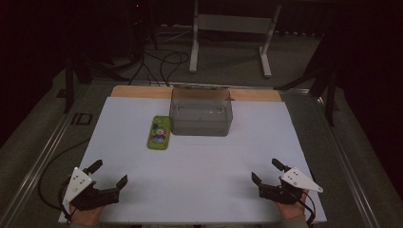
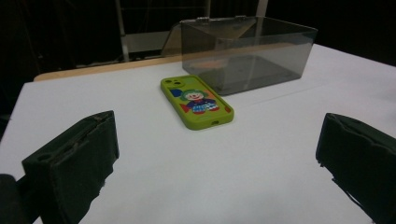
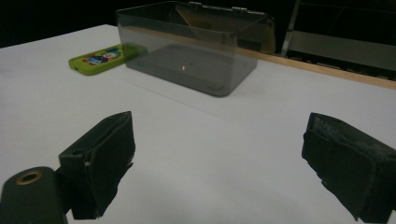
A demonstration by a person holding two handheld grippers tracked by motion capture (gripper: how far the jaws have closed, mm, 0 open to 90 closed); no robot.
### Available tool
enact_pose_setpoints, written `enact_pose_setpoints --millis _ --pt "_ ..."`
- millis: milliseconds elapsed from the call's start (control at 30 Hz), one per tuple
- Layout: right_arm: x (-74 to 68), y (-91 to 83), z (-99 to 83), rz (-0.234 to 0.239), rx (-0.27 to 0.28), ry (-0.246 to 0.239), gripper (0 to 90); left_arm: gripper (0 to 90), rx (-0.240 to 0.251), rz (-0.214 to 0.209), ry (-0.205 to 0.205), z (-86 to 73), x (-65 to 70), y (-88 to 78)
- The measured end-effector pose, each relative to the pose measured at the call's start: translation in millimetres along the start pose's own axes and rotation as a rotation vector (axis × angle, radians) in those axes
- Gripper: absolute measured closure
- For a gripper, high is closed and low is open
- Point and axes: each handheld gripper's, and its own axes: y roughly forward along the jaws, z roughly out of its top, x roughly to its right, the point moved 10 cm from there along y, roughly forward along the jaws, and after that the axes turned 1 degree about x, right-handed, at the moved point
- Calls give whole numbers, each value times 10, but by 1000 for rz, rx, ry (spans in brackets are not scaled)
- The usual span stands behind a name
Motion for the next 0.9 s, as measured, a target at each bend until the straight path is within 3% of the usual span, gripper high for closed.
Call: enact_pose_setpoints --millis 367,900 --pt "25 12 -6 -18 5 7 92 2 -4 11 -32 -24 -30 5" --pt "55 -5 1 -33 20 19 92 1 -1 25 -28 5 -24 0"
